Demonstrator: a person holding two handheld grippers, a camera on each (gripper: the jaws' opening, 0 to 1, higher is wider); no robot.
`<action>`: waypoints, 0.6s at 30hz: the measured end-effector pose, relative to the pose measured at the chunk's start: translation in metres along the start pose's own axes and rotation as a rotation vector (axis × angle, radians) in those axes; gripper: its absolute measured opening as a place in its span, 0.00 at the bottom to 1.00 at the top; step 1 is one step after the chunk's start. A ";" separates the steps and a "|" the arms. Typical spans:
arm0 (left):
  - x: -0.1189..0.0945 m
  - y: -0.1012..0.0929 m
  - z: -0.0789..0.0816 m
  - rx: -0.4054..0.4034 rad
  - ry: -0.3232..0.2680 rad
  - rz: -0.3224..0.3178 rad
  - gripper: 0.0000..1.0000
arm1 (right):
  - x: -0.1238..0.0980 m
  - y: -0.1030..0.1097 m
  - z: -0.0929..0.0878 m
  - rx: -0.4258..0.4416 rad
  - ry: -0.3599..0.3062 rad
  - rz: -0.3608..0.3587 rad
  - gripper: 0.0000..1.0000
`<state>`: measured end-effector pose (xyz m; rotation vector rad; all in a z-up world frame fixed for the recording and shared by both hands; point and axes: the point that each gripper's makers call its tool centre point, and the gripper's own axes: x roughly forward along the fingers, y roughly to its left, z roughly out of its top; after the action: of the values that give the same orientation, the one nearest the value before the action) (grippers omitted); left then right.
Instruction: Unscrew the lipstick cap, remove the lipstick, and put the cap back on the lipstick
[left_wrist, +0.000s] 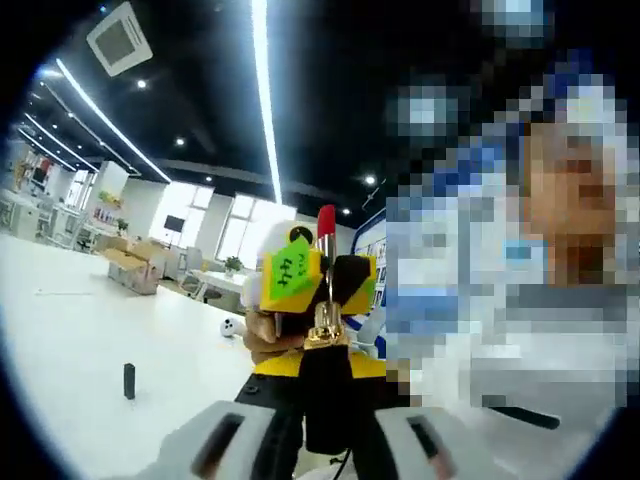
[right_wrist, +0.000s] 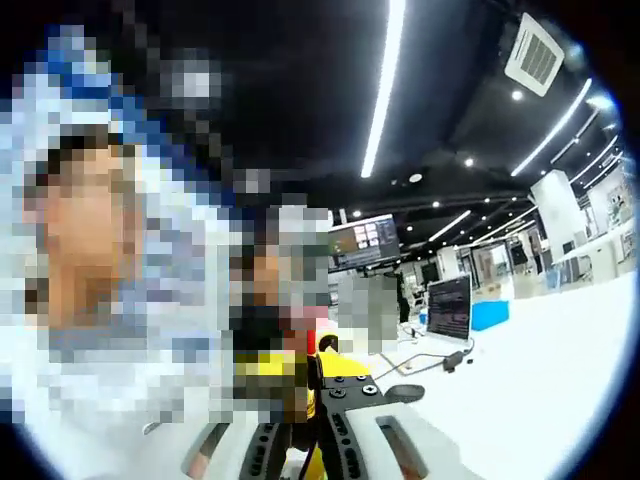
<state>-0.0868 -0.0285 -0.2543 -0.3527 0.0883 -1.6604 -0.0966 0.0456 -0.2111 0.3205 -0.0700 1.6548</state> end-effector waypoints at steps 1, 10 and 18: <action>-0.001 -0.002 0.002 -0.014 -0.012 -0.012 0.16 | 0.001 0.002 -0.001 0.002 0.002 0.006 0.06; 0.000 -0.006 0.002 -0.023 -0.006 -0.016 0.12 | 0.004 0.007 -0.013 0.018 0.028 0.019 0.06; -0.005 0.034 0.003 0.196 0.037 0.262 0.12 | 0.005 -0.020 -0.018 -0.019 0.032 -0.120 0.06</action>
<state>-0.0531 -0.0272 -0.2617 -0.1539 -0.0010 -1.4027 -0.0803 0.0566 -0.2303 0.2788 -0.0415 1.5387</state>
